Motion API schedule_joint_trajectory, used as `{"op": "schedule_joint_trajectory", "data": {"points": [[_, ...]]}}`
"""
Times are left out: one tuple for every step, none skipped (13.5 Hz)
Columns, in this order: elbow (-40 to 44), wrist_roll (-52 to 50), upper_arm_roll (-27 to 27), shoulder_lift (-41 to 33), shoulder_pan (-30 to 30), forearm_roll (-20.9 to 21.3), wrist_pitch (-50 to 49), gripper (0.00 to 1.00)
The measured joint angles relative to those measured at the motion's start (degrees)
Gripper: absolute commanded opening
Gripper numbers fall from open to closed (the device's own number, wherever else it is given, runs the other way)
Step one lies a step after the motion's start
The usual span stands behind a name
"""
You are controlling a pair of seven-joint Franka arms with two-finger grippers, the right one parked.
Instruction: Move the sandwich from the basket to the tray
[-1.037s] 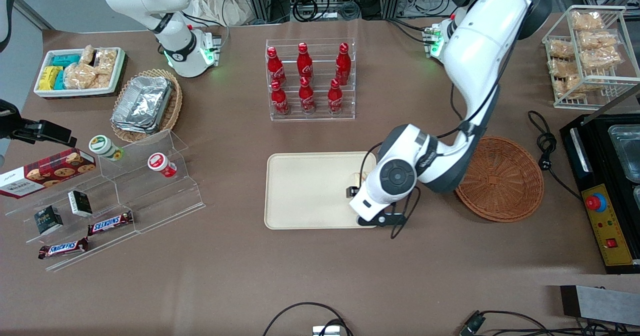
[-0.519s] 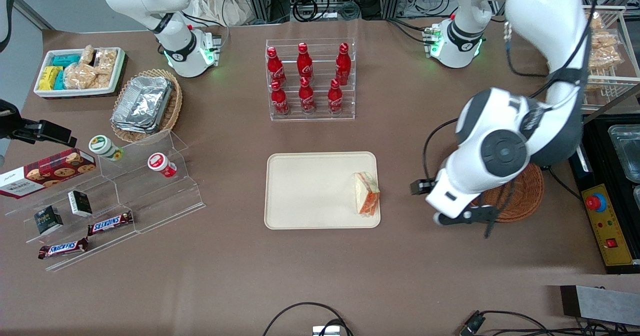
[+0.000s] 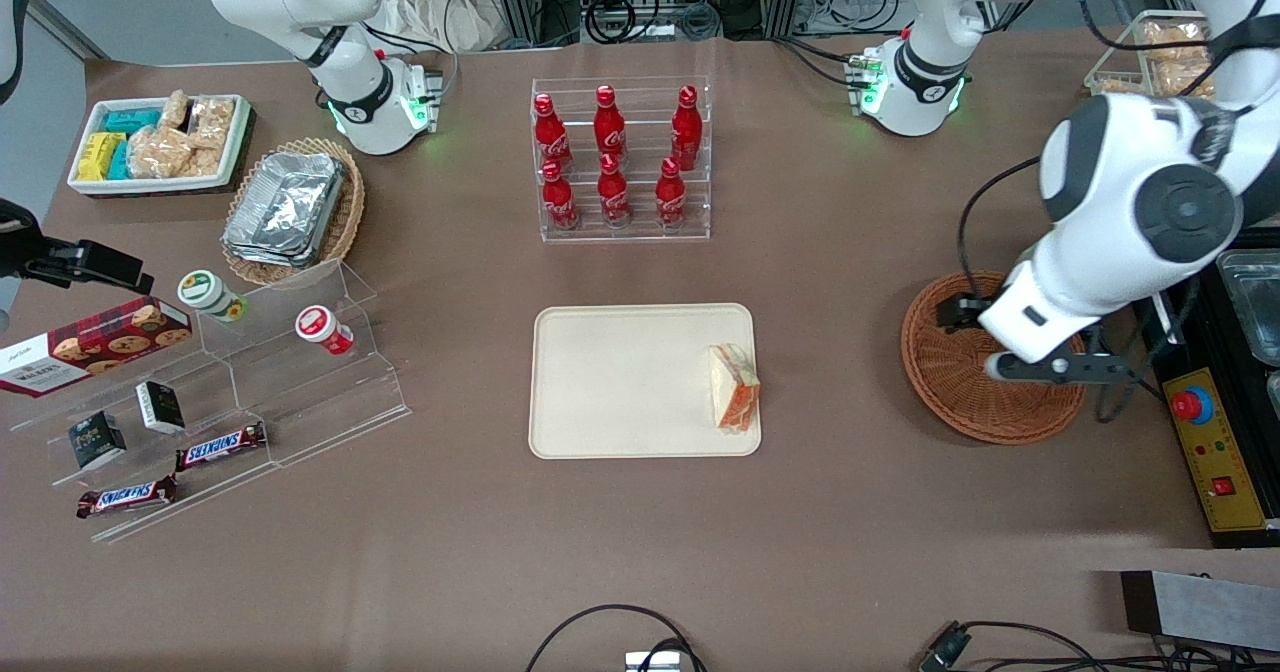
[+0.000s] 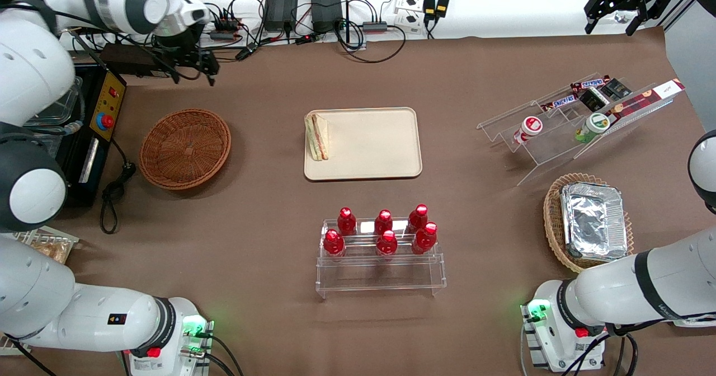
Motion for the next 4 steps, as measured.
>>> {"op": "schedule_joint_trajectory", "data": {"points": [[0.36,2.39,0.51,-0.18,0.5,-0.05,-0.01,1.0],[1.08,4.16,0.69,-0.05,1.03,-0.06,-0.31,1.0],[2.36,5.92,0.71,0.35,1.52,-0.06,-1.42,1.0],[4.27,7.63,0.71,1.13,1.79,-0.05,-3.22,1.0]]}}
